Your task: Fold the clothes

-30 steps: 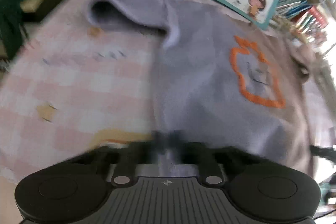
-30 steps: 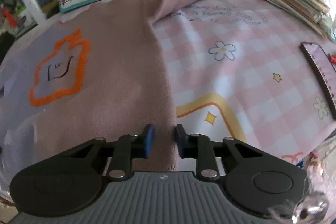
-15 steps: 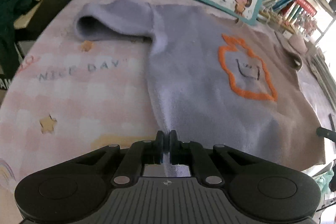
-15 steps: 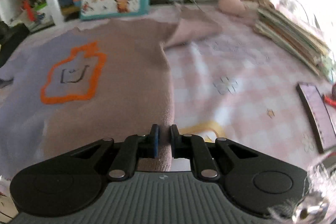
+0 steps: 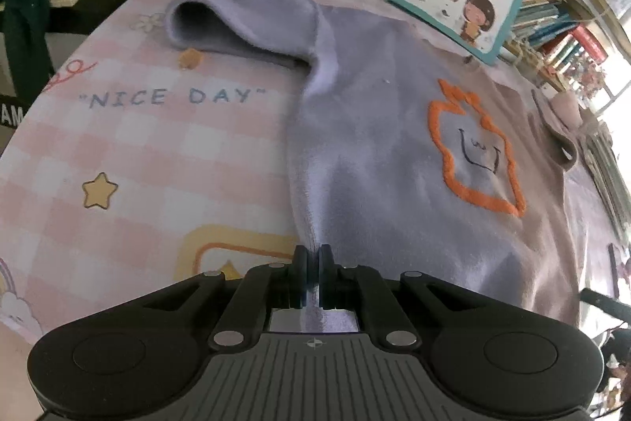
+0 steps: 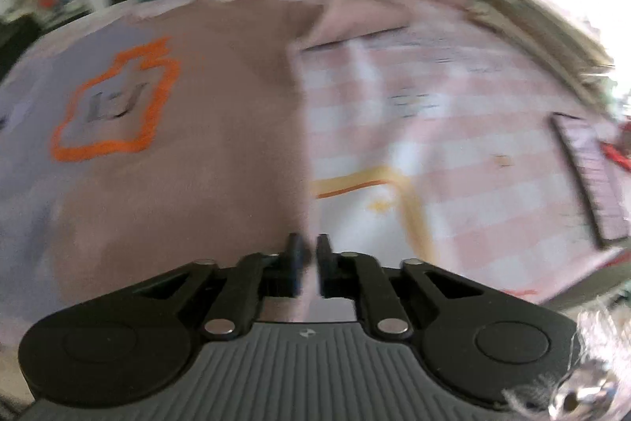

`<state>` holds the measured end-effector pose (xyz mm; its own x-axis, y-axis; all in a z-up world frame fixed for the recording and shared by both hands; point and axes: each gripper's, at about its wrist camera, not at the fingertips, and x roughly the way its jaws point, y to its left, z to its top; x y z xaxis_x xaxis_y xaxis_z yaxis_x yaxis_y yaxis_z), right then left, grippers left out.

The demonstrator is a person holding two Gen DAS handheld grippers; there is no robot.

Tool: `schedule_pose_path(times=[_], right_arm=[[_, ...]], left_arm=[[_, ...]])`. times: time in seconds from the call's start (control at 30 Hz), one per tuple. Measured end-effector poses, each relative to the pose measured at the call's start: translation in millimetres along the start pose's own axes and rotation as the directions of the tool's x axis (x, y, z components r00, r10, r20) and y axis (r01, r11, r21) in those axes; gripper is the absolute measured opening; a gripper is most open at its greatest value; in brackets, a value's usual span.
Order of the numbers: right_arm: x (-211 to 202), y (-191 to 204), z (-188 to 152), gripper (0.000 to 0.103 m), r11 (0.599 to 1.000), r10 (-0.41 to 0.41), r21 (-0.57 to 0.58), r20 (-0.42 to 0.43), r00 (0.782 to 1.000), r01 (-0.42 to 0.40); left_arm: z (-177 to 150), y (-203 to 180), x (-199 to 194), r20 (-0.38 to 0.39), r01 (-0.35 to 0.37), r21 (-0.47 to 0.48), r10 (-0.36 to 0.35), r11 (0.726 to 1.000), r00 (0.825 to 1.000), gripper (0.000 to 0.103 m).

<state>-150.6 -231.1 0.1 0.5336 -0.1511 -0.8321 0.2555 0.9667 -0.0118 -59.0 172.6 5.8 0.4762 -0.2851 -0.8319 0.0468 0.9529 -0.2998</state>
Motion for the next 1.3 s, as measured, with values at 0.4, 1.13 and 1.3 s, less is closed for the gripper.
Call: schedule_pose_path(times=[0.4,1.13,1.3], right_arm=[[-5,-5,13,0.045,0.994,0.078,0.077,0.025,0.997,-0.079],[30,12,45,0.017,0.968,0.191,-0.149,-0.071,0.979,-0.2],[26,11,53,0.039,0.965,0.192,-0.173,-0.033,0.981,-0.194]], left_arm=[[-1,0,3,-0.023,0.016,0.025,-0.015,1.0,1.0,0.004],[10,-16,10,-0.037,-0.13,-0.016,0.129,0.991,0.991,0.009],[16,-27,-10,0.065,-0.205,0.028,0.203,0.978,0.977,0.013]])
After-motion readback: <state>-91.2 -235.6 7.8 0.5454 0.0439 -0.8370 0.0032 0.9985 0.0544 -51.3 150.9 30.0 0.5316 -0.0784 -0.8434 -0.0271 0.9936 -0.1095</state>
